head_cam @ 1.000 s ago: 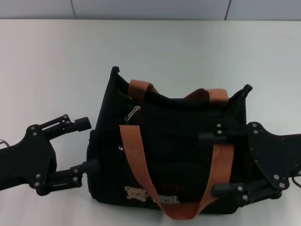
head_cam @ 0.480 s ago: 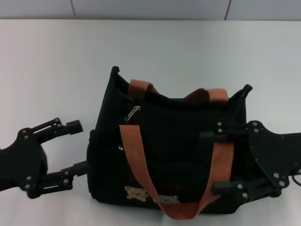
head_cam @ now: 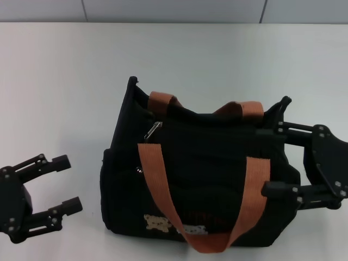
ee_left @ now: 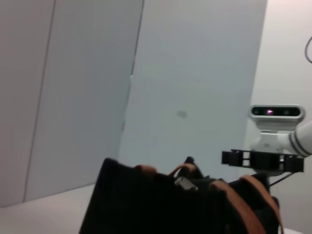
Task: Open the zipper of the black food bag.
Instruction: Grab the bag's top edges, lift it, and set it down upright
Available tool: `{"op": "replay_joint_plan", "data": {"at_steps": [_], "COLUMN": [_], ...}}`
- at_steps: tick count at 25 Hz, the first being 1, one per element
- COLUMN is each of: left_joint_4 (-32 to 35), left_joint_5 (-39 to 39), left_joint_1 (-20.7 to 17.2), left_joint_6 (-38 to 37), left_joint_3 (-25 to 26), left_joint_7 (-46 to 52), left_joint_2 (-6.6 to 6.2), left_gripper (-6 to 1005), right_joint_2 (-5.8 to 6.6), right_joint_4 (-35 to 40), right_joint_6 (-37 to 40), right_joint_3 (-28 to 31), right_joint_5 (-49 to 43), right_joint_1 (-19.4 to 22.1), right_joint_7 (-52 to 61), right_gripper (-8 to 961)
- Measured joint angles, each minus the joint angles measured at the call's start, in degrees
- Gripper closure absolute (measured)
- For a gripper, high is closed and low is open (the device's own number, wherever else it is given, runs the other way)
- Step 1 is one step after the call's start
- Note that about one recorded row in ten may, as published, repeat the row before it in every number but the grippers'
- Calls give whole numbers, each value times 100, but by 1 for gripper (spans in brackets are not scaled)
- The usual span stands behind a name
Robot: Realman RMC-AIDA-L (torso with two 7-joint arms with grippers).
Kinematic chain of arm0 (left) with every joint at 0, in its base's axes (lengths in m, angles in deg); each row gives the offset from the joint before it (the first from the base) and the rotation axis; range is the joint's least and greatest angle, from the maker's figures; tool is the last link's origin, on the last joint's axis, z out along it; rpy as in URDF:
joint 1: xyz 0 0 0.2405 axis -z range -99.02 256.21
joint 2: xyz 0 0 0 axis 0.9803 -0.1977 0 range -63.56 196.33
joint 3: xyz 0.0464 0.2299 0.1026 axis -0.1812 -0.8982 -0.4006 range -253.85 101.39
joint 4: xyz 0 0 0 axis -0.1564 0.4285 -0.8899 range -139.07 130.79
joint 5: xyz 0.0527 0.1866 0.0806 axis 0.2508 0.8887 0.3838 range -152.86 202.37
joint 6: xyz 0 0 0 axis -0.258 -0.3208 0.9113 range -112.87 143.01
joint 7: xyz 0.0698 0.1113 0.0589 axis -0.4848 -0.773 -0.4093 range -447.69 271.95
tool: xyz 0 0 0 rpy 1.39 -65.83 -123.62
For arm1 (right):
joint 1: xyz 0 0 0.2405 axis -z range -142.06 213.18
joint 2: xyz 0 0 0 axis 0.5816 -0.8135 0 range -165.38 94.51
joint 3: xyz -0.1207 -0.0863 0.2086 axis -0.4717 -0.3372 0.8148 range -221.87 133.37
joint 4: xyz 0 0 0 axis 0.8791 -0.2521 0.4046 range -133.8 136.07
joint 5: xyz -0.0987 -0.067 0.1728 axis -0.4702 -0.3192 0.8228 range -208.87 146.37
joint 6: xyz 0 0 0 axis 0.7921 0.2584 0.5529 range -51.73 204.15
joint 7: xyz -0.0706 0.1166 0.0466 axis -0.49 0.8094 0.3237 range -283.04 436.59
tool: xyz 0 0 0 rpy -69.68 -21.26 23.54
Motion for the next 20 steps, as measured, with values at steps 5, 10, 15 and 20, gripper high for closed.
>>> {"op": "replay_joint_plan", "data": {"at_steps": [5,10,15,20], "left_joint_4": [-82,-312,-439,-530], "left_joint_5": [48,225,626,746], "left_joint_1": [-101,-18,235,435], "left_joint_6": [249,704,777,960], "left_joint_3": [75,84,87,85], "left_joint_7": [0,-2,0,0], "left_joint_2": [-16,0,122,289], "left_gripper": [280,284,288,292], "right_joint_2": [14,16,13,-26], "right_joint_4": [0,0,0,1], "right_joint_6": [-1,-8,-9,30], "right_joint_3": [42,44,44,12], "right_joint_5": [-4,-8,-9,-8], "right_joint_1": [66,78,41,7], "right_joint_7": [-1,-1,-1,-24], "right_gripper": [144,144,145,145]}}
